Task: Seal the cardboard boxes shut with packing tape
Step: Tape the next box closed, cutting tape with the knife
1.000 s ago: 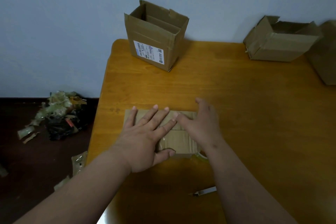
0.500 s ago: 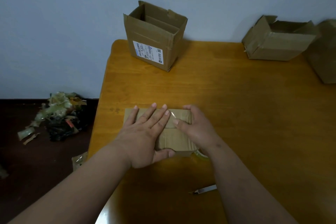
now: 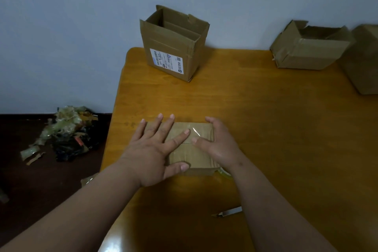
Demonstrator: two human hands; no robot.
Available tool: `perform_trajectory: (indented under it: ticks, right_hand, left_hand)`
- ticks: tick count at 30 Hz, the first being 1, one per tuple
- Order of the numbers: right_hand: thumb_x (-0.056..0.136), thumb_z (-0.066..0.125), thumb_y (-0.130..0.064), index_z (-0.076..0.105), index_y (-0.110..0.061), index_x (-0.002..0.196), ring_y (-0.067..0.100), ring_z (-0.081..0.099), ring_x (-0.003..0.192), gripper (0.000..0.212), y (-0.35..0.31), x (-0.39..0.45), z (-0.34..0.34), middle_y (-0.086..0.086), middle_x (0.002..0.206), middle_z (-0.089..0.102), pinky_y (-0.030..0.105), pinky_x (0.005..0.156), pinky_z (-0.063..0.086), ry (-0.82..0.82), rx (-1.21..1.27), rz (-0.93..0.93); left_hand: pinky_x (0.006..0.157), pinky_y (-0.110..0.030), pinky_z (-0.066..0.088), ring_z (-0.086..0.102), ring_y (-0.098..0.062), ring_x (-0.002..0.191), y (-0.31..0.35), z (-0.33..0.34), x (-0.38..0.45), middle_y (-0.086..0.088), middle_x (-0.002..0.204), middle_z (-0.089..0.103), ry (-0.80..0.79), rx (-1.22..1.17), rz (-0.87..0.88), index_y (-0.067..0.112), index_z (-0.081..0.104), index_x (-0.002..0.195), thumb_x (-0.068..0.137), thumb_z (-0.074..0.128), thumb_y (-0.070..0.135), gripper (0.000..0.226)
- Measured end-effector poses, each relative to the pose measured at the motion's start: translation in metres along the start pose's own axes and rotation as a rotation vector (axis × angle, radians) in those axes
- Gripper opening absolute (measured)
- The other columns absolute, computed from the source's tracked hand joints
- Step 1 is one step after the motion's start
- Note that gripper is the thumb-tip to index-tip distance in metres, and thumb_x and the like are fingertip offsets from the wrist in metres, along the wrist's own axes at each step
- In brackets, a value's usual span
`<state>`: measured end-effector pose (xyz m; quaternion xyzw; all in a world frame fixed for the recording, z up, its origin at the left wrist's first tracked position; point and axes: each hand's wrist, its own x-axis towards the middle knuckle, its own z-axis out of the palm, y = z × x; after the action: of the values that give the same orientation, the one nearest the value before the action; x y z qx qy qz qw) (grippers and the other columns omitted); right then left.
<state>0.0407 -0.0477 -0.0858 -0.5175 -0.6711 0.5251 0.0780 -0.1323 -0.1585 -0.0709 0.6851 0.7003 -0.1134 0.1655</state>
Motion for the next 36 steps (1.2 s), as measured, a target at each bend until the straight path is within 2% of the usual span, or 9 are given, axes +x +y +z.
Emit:
perform_trajectory:
  ticks: [8, 12, 16, 19, 24, 27, 32, 34, 36]
  right_hand:
    - [0.102, 0.048, -0.031, 0.032, -0.041, 0.147, 0.018, 0.036, 0.138, 0.049, 0.003, -0.002, 0.000, -0.003, 0.155, 0.031, 0.047, 0.114, 0.034, -0.014, 0.097, -0.005]
    - [0.106, 0.037, -0.028, 0.026, -0.041, 0.151, 0.012, 0.022, 0.145, 0.048, 0.003, -0.004, 0.000, -0.007, 0.161, 0.022, 0.030, 0.115, 0.021, -0.004, 0.104, -0.037]
    - [0.107, 0.031, -0.033, 0.018, -0.043, 0.153, 0.015, 0.019, 0.148, 0.048, 0.004, -0.009, -0.001, -0.006, 0.162, 0.018, 0.039, 0.121, 0.019, 0.042, 0.218, 0.015]
    - [0.107, 0.029, -0.034, 0.016, -0.035, 0.155, 0.016, 0.020, 0.148, 0.049, 0.006, -0.013, 0.001, -0.004, 0.162, 0.019, 0.034, 0.119, 0.017, 0.077, 0.219, 0.029]
    - [0.108, 0.030, -0.032, 0.031, -0.028, 0.151, 0.019, 0.033, 0.141, 0.044, 0.003, -0.009, 0.003, 0.001, 0.156, 0.034, 0.033, 0.113, 0.028, 0.111, 0.195, 0.042]
    - [0.107, 0.030, -0.033, 0.032, -0.031, 0.151, 0.019, 0.033, 0.142, 0.044, 0.006, -0.008, 0.005, -0.001, 0.156, 0.034, 0.035, 0.116, 0.028, 0.123, 0.235, 0.057]
    - [0.102, 0.032, -0.051, 0.033, -0.046, 0.147, 0.018, 0.037, 0.139, 0.045, 0.018, -0.006, 0.005, -0.006, 0.155, 0.037, 0.049, 0.115, 0.033, 0.142, 0.391, 0.118]
    - [0.100, 0.030, -0.058, 0.038, -0.041, 0.146, 0.014, 0.039, 0.137, 0.050, 0.026, -0.012, 0.001, -0.010, 0.150, 0.043, 0.048, 0.114, 0.034, 0.250, 0.417, 0.099]
    - [0.103, 0.034, -0.046, 0.047, -0.028, 0.141, 0.014, 0.045, 0.131, 0.044, 0.039, -0.022, -0.010, -0.006, 0.140, 0.051, 0.045, 0.111, 0.038, 0.463, 0.361, 0.054]
  left_hand:
    - [0.116, -0.042, -0.020, -0.037, -0.012, 0.140, -0.016, 0.008, -0.006, 0.014, 0.155, -0.034, 0.024, -0.132, 0.027, 0.039, -0.027, 0.146, 0.061, -0.021, 0.089, 0.099]
    - [0.116, -0.042, -0.019, -0.038, -0.013, 0.140, -0.019, 0.011, -0.003, 0.015, 0.153, -0.035, 0.035, -0.143, 0.021, 0.037, -0.028, 0.145, 0.059, -0.024, 0.089, 0.100]
    - [0.120, -0.044, -0.011, -0.036, -0.016, 0.141, -0.016, 0.013, -0.009, 0.012, 0.153, -0.034, 0.139, -0.428, -0.123, 0.035, -0.020, 0.149, 0.073, 0.004, 0.090, 0.097]
    - [0.123, -0.047, 0.005, -0.015, -0.014, 0.148, -0.004, 0.015, -0.017, 0.013, 0.159, -0.023, 0.224, -0.961, -0.367, 0.033, -0.015, 0.153, 0.087, 0.039, 0.067, 0.092]
    - [0.116, -0.046, 0.028, 0.036, -0.027, 0.136, -0.005, 0.016, -0.009, 0.002, 0.155, 0.031, 0.266, -1.587, -0.703, 0.039, 0.018, 0.155, 0.099, 0.047, 0.047, 0.063]
    - [0.109, -0.052, 0.037, 0.048, -0.027, 0.120, -0.010, 0.023, -0.005, 0.000, 0.139, 0.048, 0.268, -1.696, -0.747, 0.038, 0.040, 0.147, 0.098, 0.049, 0.047, 0.050]
    - [0.103, -0.052, 0.042, 0.054, -0.029, 0.108, -0.010, 0.018, -0.002, -0.006, 0.122, 0.056, 0.283, -1.718, -0.827, 0.028, 0.050, 0.138, 0.099, 0.047, 0.048, 0.044]
    - [0.102, -0.049, 0.044, 0.056, -0.028, 0.105, -0.009, 0.015, -0.006, -0.008, 0.115, 0.059, 0.293, -1.687, -0.858, 0.019, 0.052, 0.131, 0.097, 0.045, 0.056, 0.050]
    - [0.109, -0.050, 0.038, 0.052, -0.029, 0.120, -0.010, 0.015, -0.010, -0.008, 0.131, 0.056, 0.350, -1.657, -0.863, 0.020, 0.049, 0.138, 0.093, 0.041, 0.066, 0.064]
